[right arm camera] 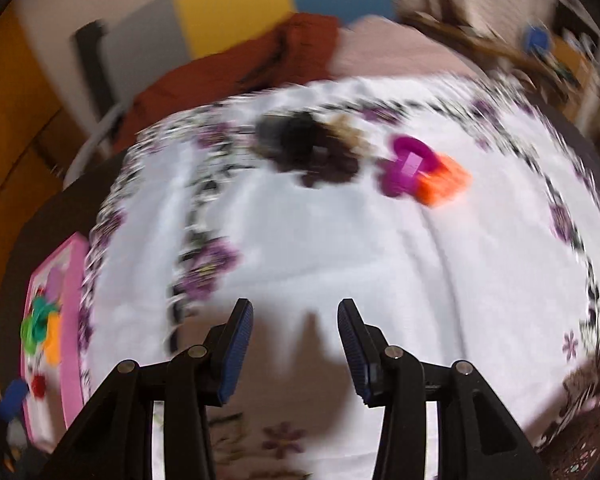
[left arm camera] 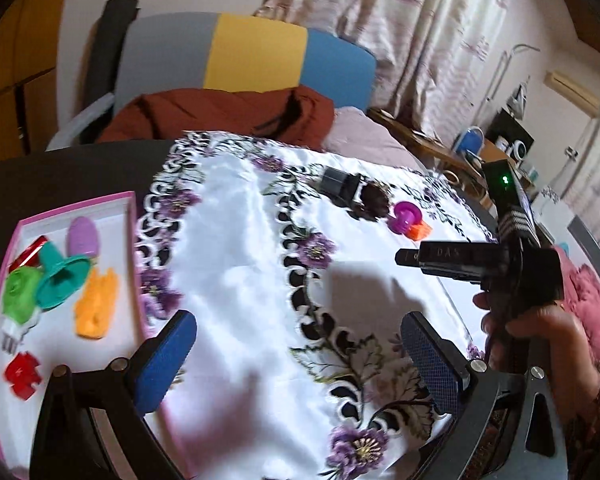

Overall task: Organize rigid objects
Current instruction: 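Move the right tool back to the toys and grasp the orange cube stack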

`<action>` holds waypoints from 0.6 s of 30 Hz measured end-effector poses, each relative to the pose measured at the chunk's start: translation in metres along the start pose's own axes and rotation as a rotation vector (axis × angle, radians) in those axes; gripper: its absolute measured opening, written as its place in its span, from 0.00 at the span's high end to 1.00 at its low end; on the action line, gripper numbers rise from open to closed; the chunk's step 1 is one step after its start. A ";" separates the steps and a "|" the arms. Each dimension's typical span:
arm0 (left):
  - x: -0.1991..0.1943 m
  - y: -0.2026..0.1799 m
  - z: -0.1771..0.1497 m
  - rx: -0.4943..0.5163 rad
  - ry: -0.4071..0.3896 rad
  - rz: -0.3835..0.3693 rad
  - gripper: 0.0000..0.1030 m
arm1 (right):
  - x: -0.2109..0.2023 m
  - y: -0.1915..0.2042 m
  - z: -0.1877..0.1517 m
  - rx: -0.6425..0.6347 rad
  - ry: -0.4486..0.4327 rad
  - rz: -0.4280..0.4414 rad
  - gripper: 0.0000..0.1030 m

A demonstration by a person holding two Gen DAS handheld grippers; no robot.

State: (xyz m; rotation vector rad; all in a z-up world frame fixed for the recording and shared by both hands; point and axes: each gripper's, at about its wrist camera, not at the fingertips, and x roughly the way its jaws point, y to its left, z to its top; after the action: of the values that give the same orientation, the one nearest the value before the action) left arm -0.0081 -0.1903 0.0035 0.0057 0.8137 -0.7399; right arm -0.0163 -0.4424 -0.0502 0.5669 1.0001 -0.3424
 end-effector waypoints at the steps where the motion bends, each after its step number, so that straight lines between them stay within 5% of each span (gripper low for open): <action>1: 0.003 -0.003 0.000 0.006 0.006 -0.003 0.00 | 0.002 -0.008 0.002 0.023 0.005 -0.004 0.57; 11: 0.012 -0.029 0.003 0.045 0.024 -0.043 0.00 | 0.021 -0.089 0.048 0.220 0.008 -0.141 0.57; 18: 0.018 -0.030 -0.003 0.056 0.052 -0.026 0.00 | 0.044 -0.126 0.088 0.291 -0.018 -0.114 0.57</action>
State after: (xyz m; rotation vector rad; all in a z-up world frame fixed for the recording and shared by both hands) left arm -0.0203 -0.2228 -0.0027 0.0648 0.8439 -0.7895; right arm 0.0015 -0.5973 -0.0877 0.7693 0.9741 -0.5992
